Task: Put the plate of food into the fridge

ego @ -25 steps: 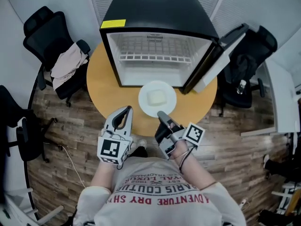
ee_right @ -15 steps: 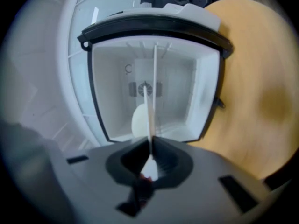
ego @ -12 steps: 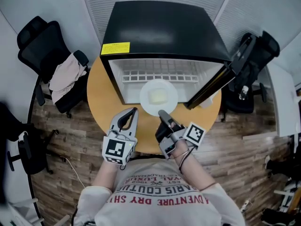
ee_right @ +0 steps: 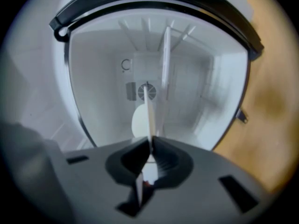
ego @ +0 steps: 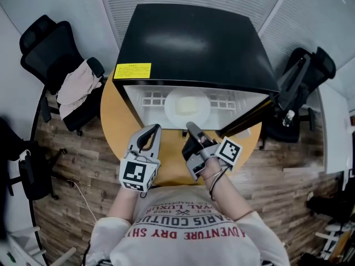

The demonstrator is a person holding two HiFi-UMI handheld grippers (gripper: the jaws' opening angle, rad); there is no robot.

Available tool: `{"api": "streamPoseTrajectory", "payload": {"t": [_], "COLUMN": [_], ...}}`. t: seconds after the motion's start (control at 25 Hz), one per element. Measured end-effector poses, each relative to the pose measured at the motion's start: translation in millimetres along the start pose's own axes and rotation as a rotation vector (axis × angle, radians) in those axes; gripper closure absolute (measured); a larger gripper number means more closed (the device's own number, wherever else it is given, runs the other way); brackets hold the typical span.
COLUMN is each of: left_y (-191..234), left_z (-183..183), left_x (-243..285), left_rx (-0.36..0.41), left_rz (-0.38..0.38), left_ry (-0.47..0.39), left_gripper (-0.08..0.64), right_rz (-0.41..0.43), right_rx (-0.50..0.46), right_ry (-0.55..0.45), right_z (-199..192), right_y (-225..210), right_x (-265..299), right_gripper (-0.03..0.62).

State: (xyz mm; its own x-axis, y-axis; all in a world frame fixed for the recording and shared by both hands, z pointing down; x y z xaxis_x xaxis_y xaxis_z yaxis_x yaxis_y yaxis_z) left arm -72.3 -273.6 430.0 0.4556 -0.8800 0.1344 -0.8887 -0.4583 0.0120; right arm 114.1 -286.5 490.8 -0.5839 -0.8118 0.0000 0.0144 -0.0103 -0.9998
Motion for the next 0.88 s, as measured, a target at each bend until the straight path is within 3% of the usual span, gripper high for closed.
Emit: {"api": "streamPoseTrajectory", "payload": {"t": [0.88], "left_y": [1], "left_z": [-4], "left_x": [23], "left_rx": [0.020], "left_rz": [0.026], "left_ry": [0.029], "left_gripper": [0.534], "right_rz": [-0.027], "right_rx": [0.036], "right_ry": [-0.007], "right_z": [31], "right_y": [-12], "right_x": [40], "right_gripper": [0.541]}}
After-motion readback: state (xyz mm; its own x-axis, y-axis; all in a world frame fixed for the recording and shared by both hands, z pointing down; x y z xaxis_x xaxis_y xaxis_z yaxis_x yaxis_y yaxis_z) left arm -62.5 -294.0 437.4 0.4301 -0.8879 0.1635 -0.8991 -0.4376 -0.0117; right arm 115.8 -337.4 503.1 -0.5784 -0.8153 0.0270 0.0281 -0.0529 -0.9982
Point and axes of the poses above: the fingertips, and each gripper's own axes: x forward along the fingers, y to its left, z out of its top, the point moved 7 cm from there along -x, backward along the fingers, and after that the axes turned 6 degrees about z, right-handed, at the moved point
